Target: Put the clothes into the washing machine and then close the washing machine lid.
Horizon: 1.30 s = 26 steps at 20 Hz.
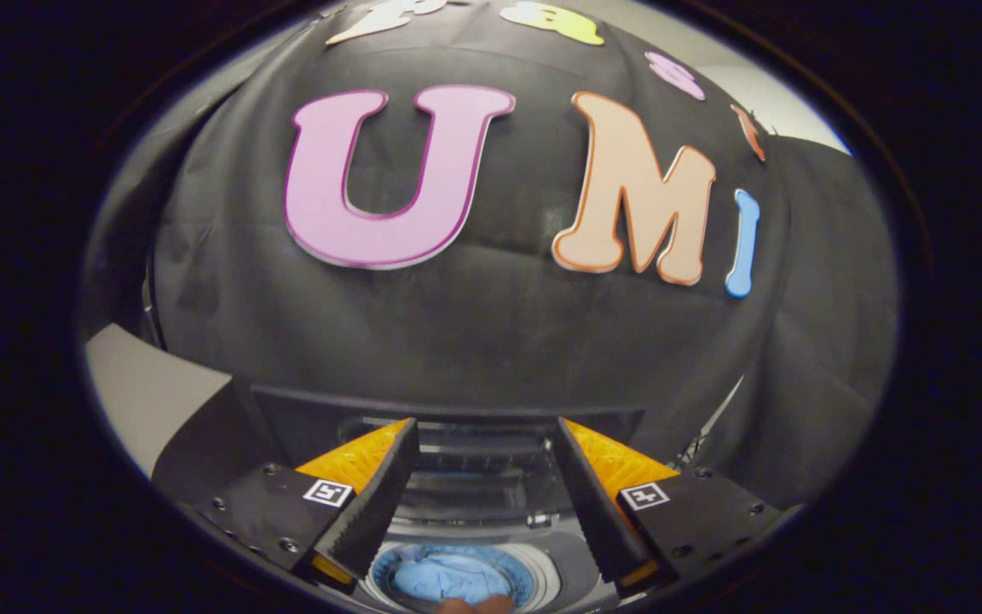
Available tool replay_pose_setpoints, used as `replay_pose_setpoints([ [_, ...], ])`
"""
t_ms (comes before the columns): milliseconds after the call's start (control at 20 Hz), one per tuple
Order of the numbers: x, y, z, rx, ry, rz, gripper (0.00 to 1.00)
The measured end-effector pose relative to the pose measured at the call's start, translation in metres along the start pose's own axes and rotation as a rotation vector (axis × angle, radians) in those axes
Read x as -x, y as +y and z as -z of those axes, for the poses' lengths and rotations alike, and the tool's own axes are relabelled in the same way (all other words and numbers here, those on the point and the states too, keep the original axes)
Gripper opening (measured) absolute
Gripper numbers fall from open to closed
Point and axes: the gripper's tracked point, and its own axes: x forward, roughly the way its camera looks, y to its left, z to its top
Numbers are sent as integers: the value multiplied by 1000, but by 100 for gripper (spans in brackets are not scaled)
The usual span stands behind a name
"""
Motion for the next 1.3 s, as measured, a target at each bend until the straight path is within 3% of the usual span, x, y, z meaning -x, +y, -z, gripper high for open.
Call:
replay_pose_setpoints([
  [150,-21,3,-36,-29,-115,-18,98],
  [250,-38,17,-46,-70,-174,-74,98],
  [500,-77,63,-20,-172,-100,-217,98],
  [600,-90,67,24,-138,56,-207,97],
  [700,-95,69,27,-78,16,-192,98],
  [1300,-83,67,16,-128,-149,-173,99],
])
